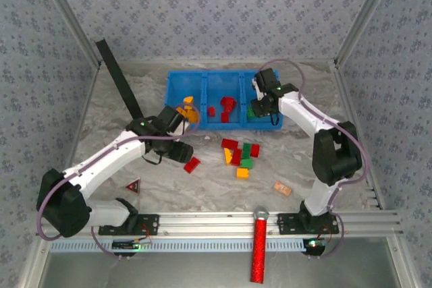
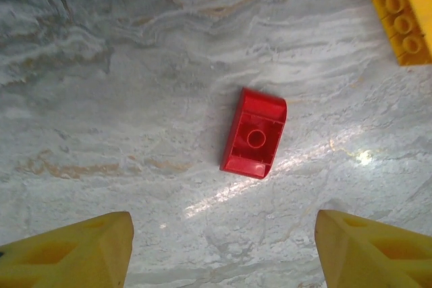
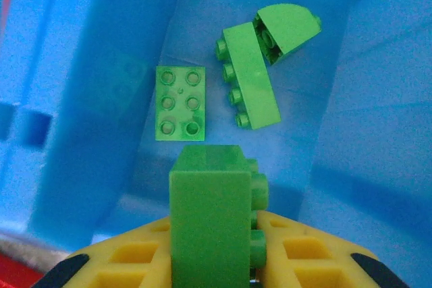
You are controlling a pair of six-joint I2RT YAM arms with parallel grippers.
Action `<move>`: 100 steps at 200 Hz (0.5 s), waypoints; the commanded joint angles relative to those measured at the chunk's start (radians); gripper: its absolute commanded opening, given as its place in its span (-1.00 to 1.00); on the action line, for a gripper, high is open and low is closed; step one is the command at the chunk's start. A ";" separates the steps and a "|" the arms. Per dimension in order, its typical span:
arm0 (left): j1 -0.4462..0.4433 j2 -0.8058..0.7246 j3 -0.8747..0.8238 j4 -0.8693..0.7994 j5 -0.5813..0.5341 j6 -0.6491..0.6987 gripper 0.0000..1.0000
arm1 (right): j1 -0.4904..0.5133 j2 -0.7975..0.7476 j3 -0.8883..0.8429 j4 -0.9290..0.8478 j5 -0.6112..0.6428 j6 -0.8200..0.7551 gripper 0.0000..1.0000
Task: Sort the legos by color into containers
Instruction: Place the lego in the container.
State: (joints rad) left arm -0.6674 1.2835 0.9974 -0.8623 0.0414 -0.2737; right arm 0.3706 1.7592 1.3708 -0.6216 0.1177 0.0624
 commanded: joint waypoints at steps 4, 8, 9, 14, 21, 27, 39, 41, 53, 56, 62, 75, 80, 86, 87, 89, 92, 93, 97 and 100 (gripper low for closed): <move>-0.021 -0.023 -0.023 0.054 0.018 -0.069 0.44 | -0.005 0.056 0.047 0.002 0.025 -0.018 -0.42; -0.024 -0.021 -0.025 0.060 0.018 -0.078 0.43 | -0.006 0.066 0.051 0.003 0.025 -0.019 -0.42; -0.025 -0.021 -0.025 0.061 0.018 -0.080 0.43 | -0.006 0.067 0.052 0.004 0.026 -0.019 -0.42; -0.031 -0.018 -0.026 0.070 0.018 -0.092 0.44 | -0.006 0.078 0.056 0.005 0.028 -0.019 -0.42; -0.038 -0.012 -0.023 0.080 0.018 -0.106 0.44 | -0.006 0.091 0.062 0.006 0.029 -0.018 -0.41; -0.048 -0.005 -0.022 0.088 0.018 -0.114 0.43 | -0.005 0.100 0.066 0.007 0.030 -0.018 -0.41; -0.069 0.015 -0.016 0.098 0.013 -0.127 0.44 | -0.006 0.116 0.068 0.010 0.035 -0.017 -0.40; -0.073 0.018 -0.015 0.100 0.011 -0.129 0.44 | -0.006 0.118 0.069 0.010 0.036 -0.017 -0.39; -0.089 0.043 -0.007 0.105 -0.001 -0.144 0.44 | -0.008 0.131 0.072 0.011 0.036 -0.018 -0.38; -0.093 0.049 -0.004 0.105 -0.002 -0.146 0.44 | -0.008 0.135 0.072 0.012 0.036 -0.019 -0.37; -0.099 0.063 0.001 0.108 -0.005 -0.155 0.44 | -0.009 0.140 0.073 0.013 0.036 -0.019 -0.36; -0.113 0.094 0.016 0.118 -0.013 -0.176 0.44 | -0.009 0.150 0.074 0.014 0.037 -0.020 -0.34; -0.118 0.106 0.024 0.124 -0.013 -0.185 0.44 | -0.009 0.152 0.071 0.016 0.038 -0.021 -0.33; -0.126 0.119 0.036 0.128 -0.014 -0.197 0.44 | -0.009 0.152 0.071 0.016 0.039 -0.022 -0.32; -0.126 0.121 0.038 0.129 -0.014 -0.199 0.44 | -0.009 0.152 0.071 0.016 0.040 -0.022 -0.32; -0.128 0.126 0.042 0.132 -0.013 -0.203 0.44 | -0.009 0.152 0.070 0.016 0.040 -0.022 -0.31; -0.133 0.133 0.049 0.135 -0.014 -0.209 0.44 | -0.007 0.152 0.070 0.016 0.040 -0.022 -0.30; -0.134 0.135 0.051 0.136 -0.014 -0.212 0.44 | -0.007 0.152 0.069 0.016 0.040 -0.022 -0.30; -0.139 0.143 0.060 0.141 -0.013 -0.220 0.44 | -0.007 0.151 0.067 0.016 0.041 -0.022 -0.29; -0.144 0.149 0.068 0.145 -0.012 -0.227 0.45 | -0.007 0.150 0.067 0.016 0.043 -0.022 -0.28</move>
State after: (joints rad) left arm -0.7841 1.3945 0.9821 -0.7574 0.0364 -0.4324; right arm 0.3687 1.8946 1.4109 -0.6094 0.1364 0.0578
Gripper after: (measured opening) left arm 0.721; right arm 0.346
